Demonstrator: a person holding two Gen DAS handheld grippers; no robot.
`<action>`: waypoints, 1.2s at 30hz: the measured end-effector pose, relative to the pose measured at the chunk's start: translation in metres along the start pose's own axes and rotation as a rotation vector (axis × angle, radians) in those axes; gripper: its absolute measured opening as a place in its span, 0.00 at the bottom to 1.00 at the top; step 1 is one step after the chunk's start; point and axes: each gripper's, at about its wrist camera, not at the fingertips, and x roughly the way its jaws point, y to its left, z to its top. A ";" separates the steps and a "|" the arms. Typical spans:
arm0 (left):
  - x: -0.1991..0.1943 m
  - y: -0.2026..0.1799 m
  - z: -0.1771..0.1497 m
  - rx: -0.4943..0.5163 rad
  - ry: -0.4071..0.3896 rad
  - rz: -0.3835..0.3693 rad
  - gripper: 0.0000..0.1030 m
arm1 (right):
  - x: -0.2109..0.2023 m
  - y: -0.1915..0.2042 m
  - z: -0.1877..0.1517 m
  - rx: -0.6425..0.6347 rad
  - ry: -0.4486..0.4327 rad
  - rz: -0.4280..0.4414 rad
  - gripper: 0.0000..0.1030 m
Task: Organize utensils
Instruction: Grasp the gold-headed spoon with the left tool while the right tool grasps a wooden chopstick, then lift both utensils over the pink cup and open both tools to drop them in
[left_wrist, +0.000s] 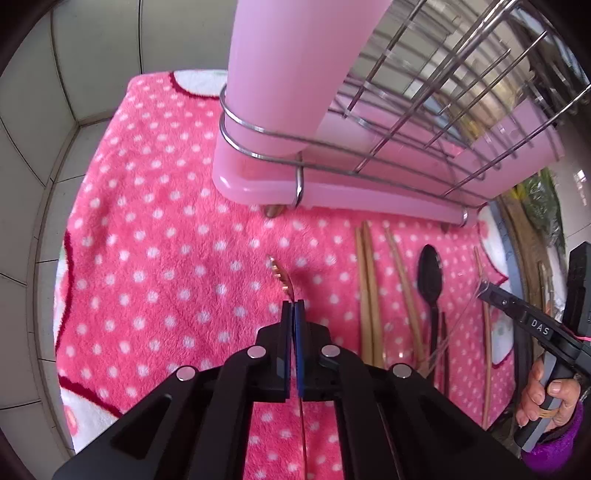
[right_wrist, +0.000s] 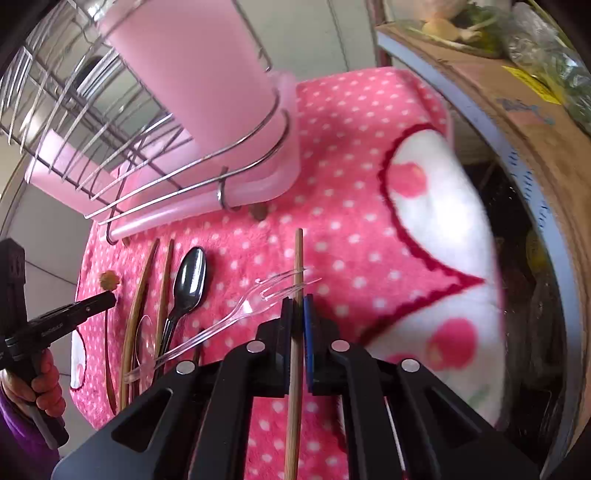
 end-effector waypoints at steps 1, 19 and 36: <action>-0.008 0.000 0.000 -0.001 -0.019 -0.011 0.01 | -0.007 -0.001 0.001 0.010 -0.019 0.007 0.06; -0.102 -0.018 -0.005 0.026 -0.272 -0.115 0.01 | -0.121 0.043 0.008 -0.145 -0.344 0.026 0.06; -0.207 -0.037 0.009 0.073 -0.581 -0.143 0.01 | -0.202 0.062 0.033 -0.195 -0.515 0.101 0.06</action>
